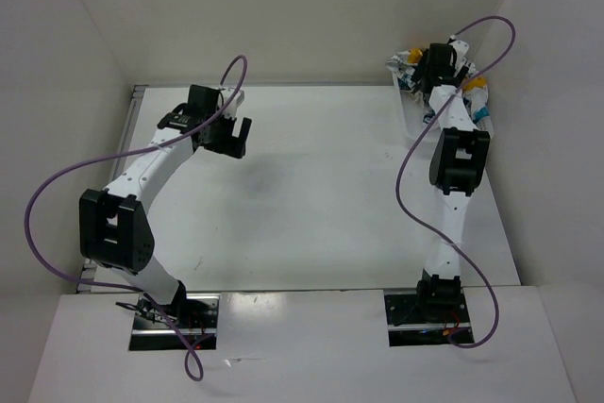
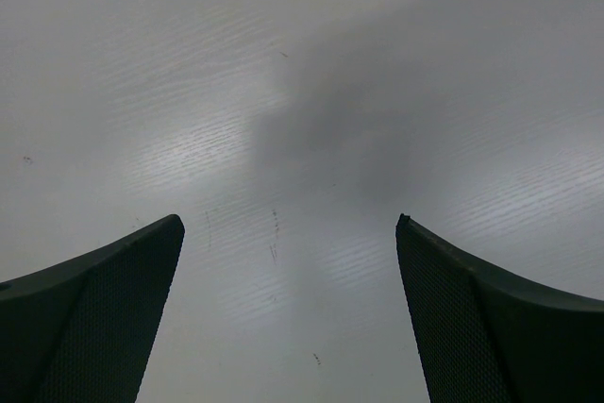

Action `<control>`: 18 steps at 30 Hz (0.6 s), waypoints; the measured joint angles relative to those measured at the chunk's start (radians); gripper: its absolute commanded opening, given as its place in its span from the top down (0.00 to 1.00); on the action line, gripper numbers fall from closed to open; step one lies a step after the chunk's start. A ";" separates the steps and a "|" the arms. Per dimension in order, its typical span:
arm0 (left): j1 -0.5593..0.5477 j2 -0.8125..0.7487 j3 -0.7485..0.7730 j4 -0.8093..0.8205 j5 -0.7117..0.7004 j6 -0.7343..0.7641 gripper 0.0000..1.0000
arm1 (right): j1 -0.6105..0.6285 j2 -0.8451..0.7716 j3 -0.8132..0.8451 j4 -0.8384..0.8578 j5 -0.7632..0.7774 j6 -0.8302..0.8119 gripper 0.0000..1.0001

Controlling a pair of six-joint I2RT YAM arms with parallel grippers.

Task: Fold and stack the shorts
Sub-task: Grab the shorts from the pile

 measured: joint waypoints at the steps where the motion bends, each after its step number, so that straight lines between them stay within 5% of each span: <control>1: 0.000 0.000 -0.002 -0.002 -0.003 0.000 0.00 | -0.002 0.016 0.016 0.002 0.000 -0.001 0.14; 3: 0.000 -0.001 -0.004 -0.003 -0.008 0.000 0.00 | -0.003 0.050 0.042 0.014 -0.002 0.002 0.31; 4: 0.000 -0.001 -0.004 -0.003 -0.010 0.000 0.00 | -0.004 0.063 0.049 0.015 -0.005 0.003 0.51; 7: 0.000 -0.002 -0.005 -0.003 -0.014 0.000 0.00 | -0.004 0.100 0.071 0.017 -0.013 0.012 0.86; 9: 0.000 -0.002 -0.005 -0.003 -0.017 0.000 0.00 | -0.004 0.109 0.080 0.013 -0.013 0.023 0.99; 18: 0.000 -0.003 -0.005 -0.003 -0.021 0.000 0.00 | 0.000 0.039 0.101 -0.009 -0.003 0.012 1.00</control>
